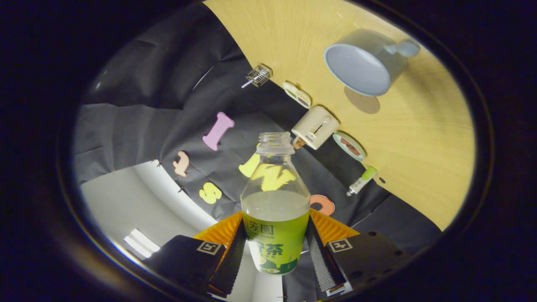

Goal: Take the bottle from table, then pour the juice into the cup, finally place the bottle on the coaster

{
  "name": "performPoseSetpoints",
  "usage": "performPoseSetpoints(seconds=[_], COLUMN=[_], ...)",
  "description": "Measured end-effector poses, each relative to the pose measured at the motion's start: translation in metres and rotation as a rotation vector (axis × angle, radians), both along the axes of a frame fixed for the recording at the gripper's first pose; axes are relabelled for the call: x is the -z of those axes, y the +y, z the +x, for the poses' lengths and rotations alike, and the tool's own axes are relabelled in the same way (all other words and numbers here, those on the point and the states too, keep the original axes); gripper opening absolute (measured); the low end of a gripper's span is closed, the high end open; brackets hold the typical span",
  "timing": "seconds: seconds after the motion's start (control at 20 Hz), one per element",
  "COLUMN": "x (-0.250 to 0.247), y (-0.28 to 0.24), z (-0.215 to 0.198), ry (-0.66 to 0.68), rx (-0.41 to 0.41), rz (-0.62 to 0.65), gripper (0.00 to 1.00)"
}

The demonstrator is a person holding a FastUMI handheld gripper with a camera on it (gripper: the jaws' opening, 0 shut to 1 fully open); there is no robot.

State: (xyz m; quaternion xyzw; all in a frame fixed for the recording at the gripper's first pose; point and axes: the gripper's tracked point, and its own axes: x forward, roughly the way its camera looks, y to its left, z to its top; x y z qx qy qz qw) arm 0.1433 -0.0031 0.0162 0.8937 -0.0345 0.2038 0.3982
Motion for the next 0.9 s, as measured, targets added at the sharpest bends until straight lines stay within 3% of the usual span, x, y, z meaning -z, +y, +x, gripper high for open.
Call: performPoseSetpoints(seconds=[0.2,0.45,0.65,0.9], x=[0.017,0.07,0.083,0.097], y=[0.012,0.024,0.034,0.044], z=[0.007,0.005,0.005,0.003], ry=[0.039,0.197,0.209,0.269], rx=[-0.003,-0.012,-0.018,0.048], rz=[-0.084,-0.373,-0.514,-0.929], gripper=[0.77,0.77,0.77,0.78])
